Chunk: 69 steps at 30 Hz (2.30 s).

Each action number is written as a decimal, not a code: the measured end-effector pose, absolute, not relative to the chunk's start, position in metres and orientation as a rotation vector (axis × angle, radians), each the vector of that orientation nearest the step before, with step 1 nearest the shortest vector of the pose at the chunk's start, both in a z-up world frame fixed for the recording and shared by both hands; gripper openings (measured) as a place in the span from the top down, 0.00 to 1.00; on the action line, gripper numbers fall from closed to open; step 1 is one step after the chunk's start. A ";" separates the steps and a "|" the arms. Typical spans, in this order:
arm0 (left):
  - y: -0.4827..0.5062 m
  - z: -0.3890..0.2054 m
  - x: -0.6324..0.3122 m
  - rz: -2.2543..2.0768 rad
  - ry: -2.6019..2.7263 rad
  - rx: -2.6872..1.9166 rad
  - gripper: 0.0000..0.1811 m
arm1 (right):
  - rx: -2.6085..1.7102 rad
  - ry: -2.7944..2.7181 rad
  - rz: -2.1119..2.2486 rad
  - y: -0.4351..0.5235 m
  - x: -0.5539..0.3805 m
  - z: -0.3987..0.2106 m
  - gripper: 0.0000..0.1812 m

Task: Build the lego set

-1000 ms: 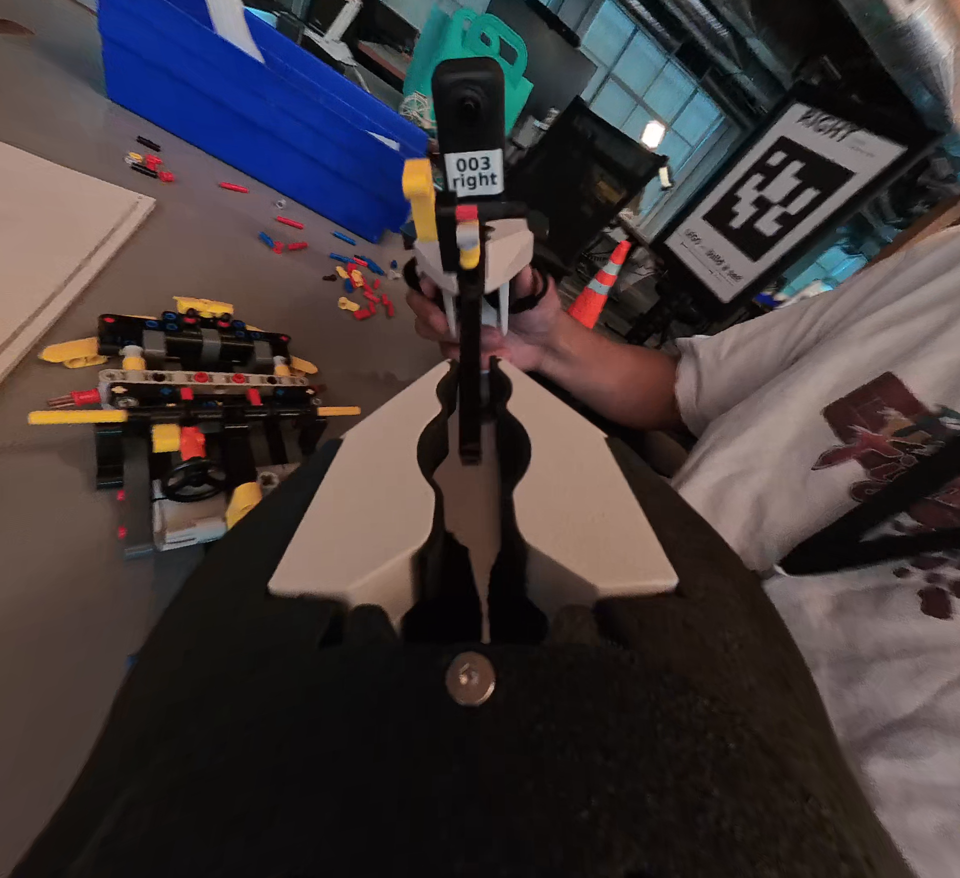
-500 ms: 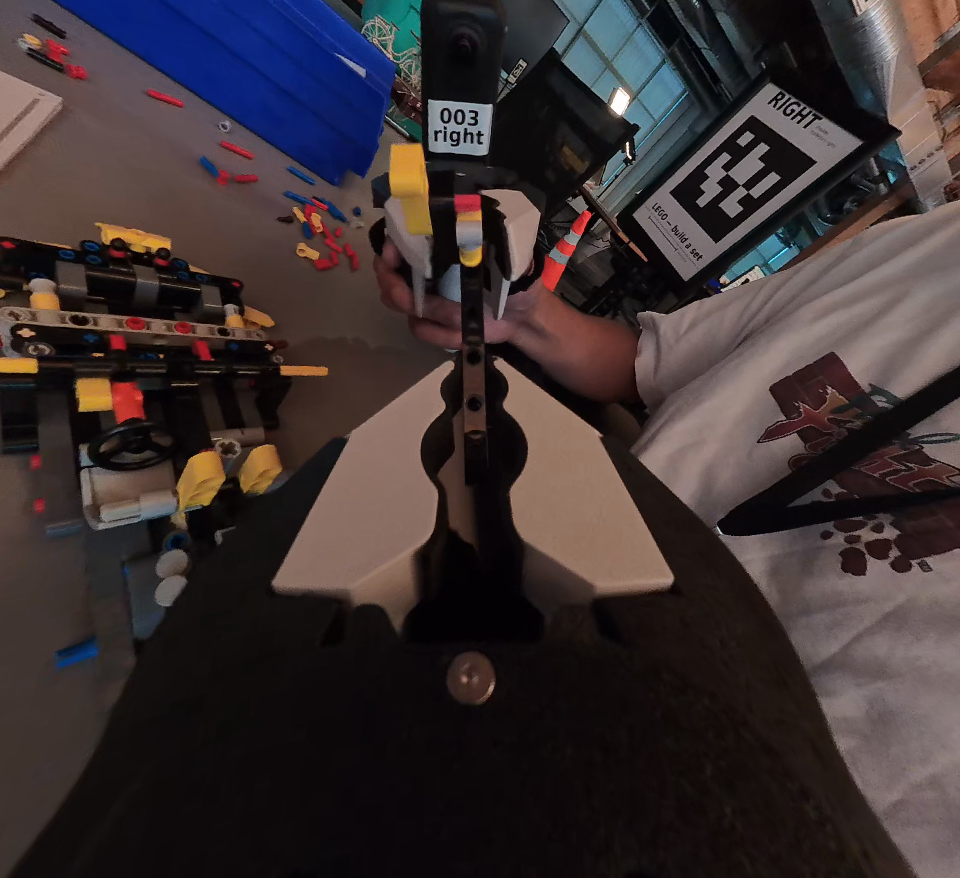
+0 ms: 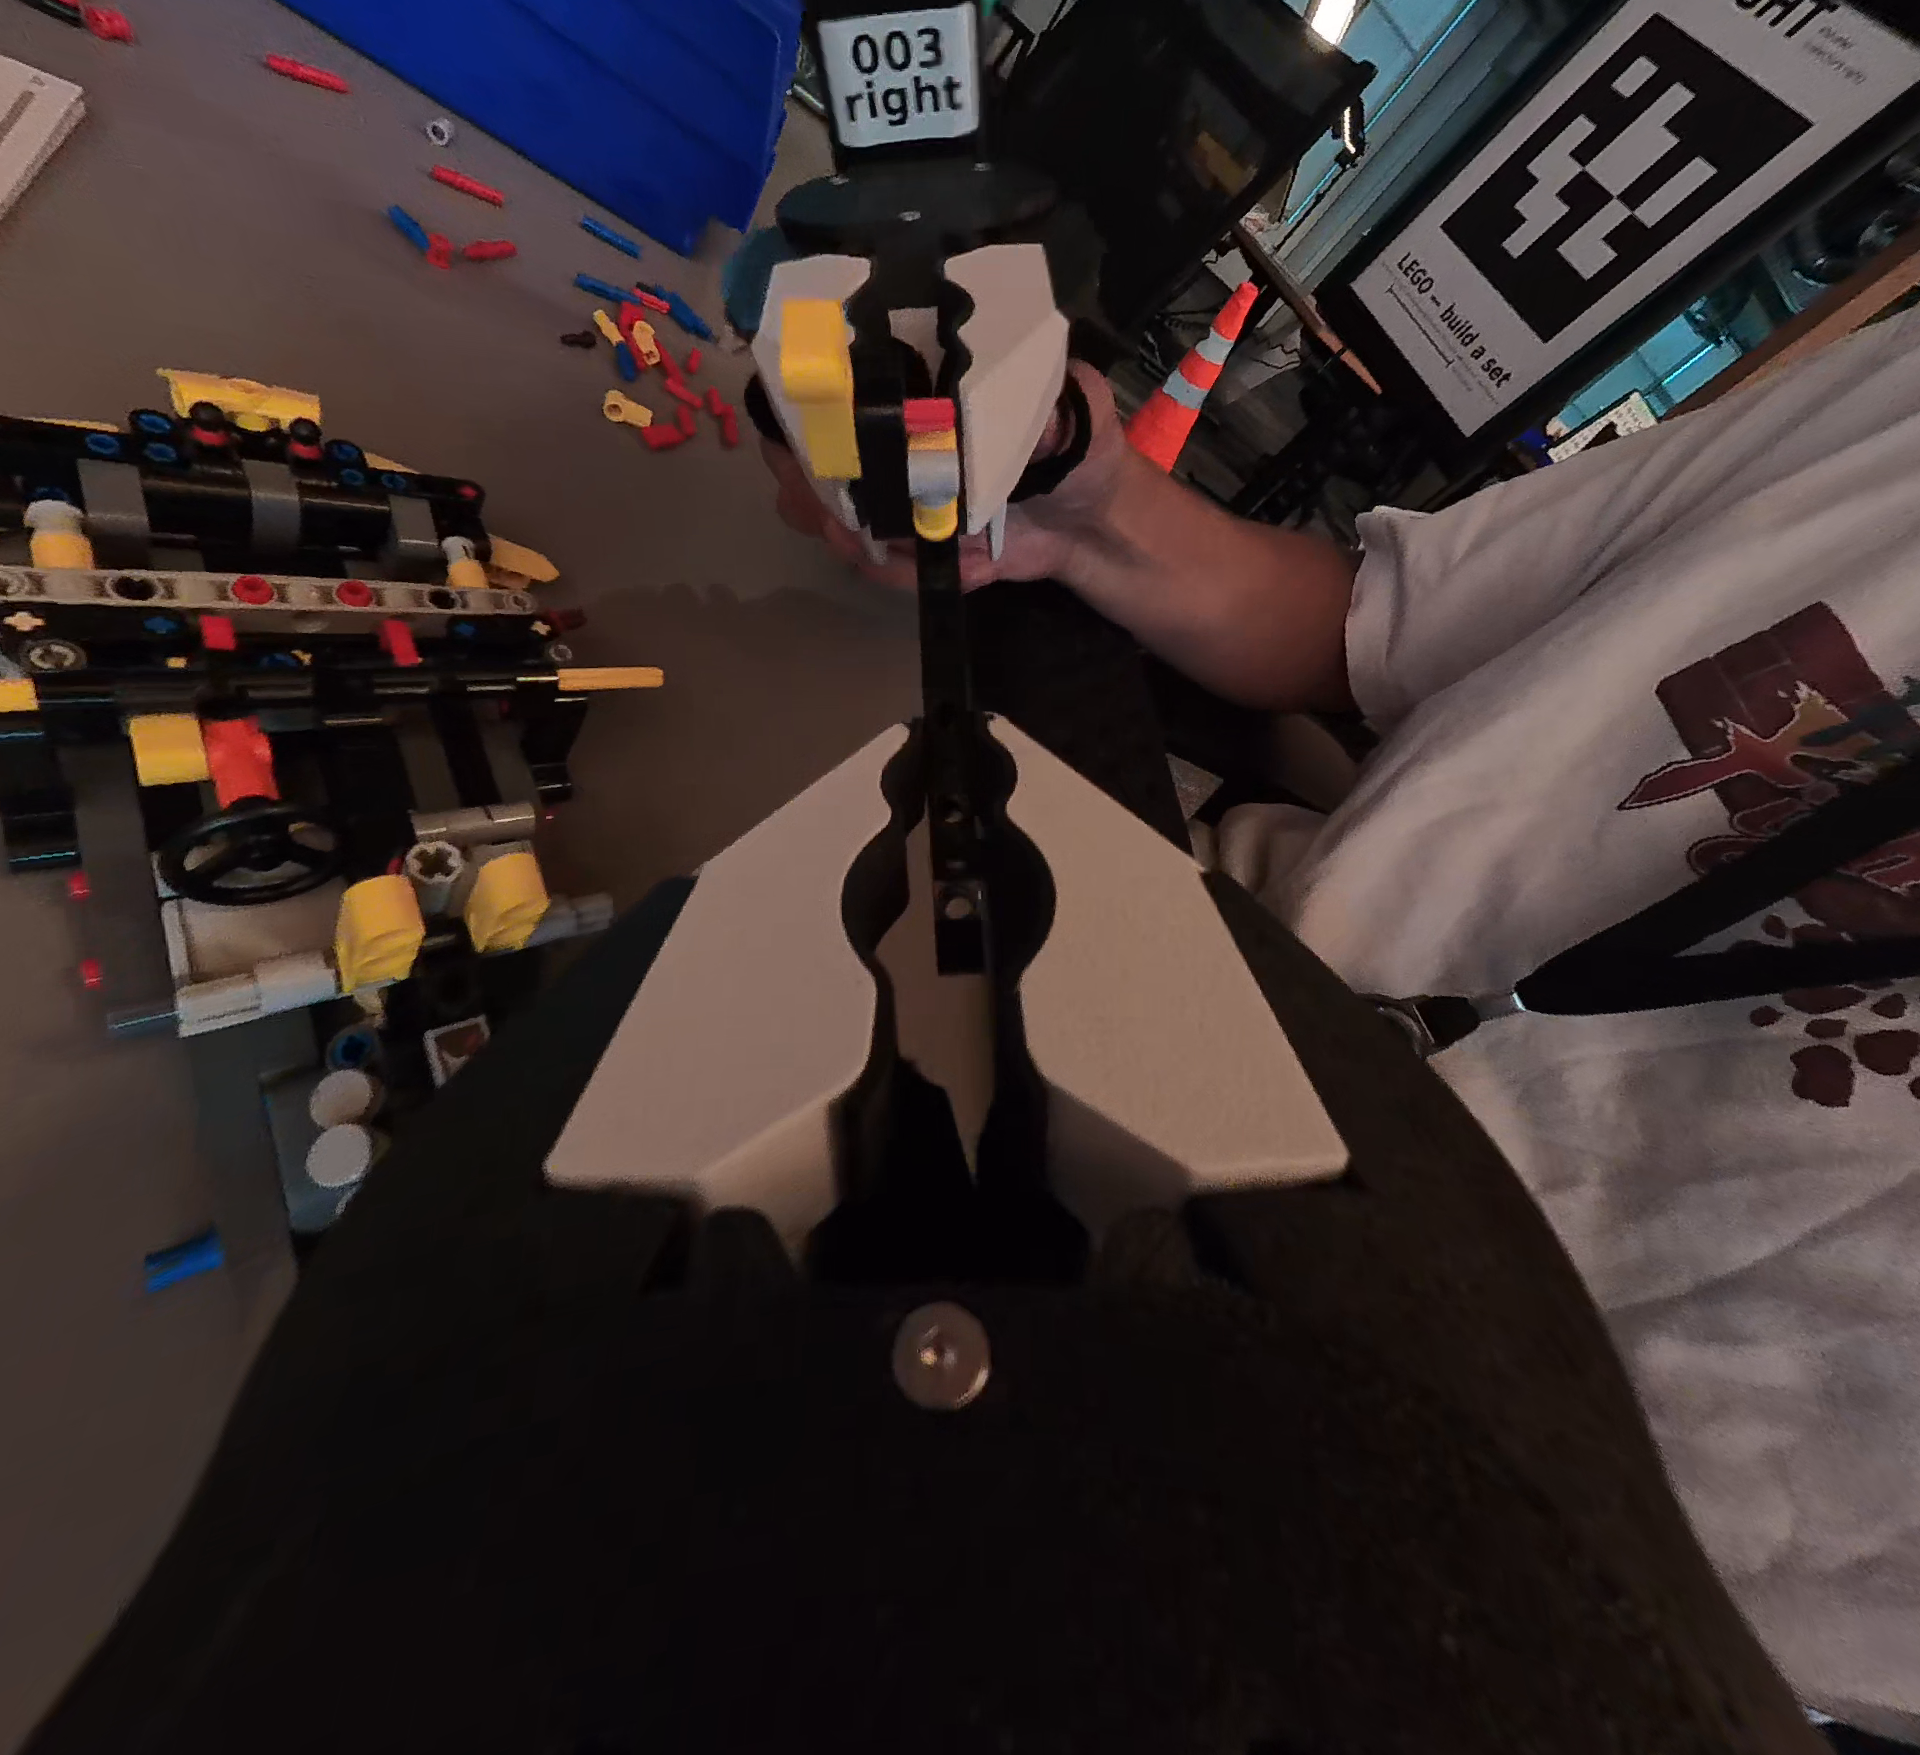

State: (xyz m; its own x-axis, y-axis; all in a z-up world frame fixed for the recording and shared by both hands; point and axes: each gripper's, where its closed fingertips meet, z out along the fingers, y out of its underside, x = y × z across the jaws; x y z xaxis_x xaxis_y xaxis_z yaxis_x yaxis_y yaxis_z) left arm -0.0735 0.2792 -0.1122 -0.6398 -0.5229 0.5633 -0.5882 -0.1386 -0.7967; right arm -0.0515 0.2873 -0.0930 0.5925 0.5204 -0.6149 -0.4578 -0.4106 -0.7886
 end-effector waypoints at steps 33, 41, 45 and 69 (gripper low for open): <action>0.302 -0.141 -0.057 1.708 -2.362 1.622 0.95 | -1.970 -0.215 -0.167 0.318 -0.029 -0.120 0.89; 0.301 -0.138 -0.063 1.744 -2.335 1.559 0.95 | -1.903 -0.055 0.343 0.315 -0.036 -0.119 0.89; 0.297 -0.131 -0.070 1.784 -2.317 1.470 0.95 | -1.827 -0.118 0.516 0.306 -0.045 -0.109 0.87; 0.411 -0.088 -0.047 2.287 -1.948 1.969 0.82 | -1.693 0.199 0.707 0.377 0.055 -0.080 0.96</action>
State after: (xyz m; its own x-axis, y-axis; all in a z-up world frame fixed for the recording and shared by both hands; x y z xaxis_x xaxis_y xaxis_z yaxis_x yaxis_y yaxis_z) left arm -0.0466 0.4107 -0.0880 -0.3294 -0.8421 0.4271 -0.2877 -0.3413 -0.8948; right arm 0.0547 0.3766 -0.0796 0.7986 0.2431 -0.5506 -0.4946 -0.2561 -0.8305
